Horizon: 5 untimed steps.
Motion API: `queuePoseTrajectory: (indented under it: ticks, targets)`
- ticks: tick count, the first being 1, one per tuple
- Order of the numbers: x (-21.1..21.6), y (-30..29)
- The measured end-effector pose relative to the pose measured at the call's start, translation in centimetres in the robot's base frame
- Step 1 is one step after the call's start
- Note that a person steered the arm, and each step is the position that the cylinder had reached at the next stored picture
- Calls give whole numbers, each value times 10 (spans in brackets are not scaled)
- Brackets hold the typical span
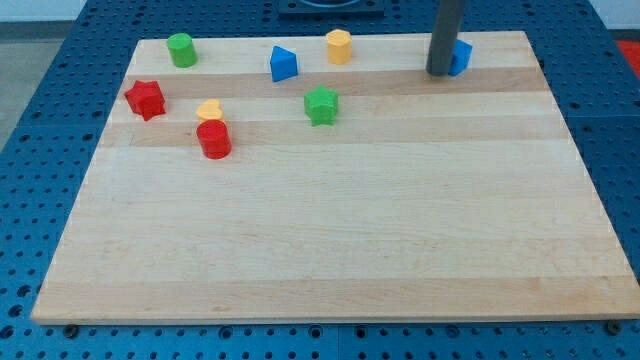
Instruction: Move blue cube horizontal right to yellow hexagon
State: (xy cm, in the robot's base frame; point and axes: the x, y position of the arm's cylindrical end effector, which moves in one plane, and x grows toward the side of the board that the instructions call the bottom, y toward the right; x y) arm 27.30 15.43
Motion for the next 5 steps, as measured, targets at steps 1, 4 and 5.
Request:
queuePoseTrajectory:
  ticks: [1, 4, 5]
  targets:
    - [2, 0]
    - [21, 41]
    - [14, 62]
